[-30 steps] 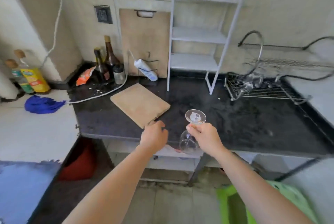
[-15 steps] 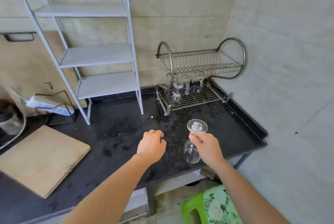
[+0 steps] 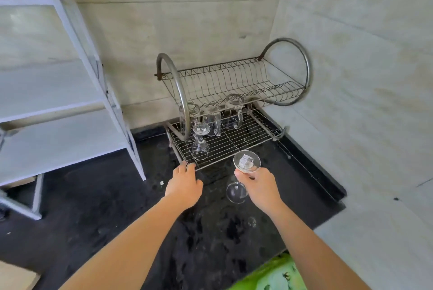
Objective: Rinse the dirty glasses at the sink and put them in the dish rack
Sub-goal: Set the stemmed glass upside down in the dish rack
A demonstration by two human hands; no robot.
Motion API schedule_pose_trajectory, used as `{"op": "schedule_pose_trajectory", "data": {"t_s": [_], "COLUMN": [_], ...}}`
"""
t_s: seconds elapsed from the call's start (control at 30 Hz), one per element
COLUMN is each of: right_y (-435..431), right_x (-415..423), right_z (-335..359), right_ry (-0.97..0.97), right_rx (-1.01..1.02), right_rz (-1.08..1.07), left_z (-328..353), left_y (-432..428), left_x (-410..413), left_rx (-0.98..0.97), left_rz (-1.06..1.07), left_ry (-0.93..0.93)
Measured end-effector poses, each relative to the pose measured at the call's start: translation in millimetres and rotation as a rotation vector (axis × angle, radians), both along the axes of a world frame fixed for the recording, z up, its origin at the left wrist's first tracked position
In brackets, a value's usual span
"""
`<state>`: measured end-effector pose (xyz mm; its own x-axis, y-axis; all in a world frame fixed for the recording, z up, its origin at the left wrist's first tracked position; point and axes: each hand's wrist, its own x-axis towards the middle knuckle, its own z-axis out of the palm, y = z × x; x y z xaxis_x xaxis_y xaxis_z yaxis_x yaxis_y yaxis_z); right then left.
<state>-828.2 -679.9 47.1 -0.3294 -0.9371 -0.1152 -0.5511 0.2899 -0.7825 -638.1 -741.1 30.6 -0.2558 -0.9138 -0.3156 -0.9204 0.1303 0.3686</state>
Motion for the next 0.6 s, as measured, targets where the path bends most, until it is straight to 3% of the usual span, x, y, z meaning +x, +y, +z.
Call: {"op": "schedule_pose_trajectory", "data": {"t_s": [0.2,0.33,0.6], "right_y": [-73,-114,-164], "right_x": [-9,-10,-7], "right_z": [3,2,-19], "right_ry": [0.032,-0.003,-0.074], "right_rx": [-0.026,-0.115,-0.039], "right_rz": [0.025,0.032,0.101], "left_z": [-29,-46,-52], "left_y": [-41,-53,-54], "left_x": [-4,1,-1], "left_rx": [0.092,0.011,-0.033], "left_rz": [-0.052,-0.058,0.033], "left_ry": [-0.033,-0.083,0.031]}}
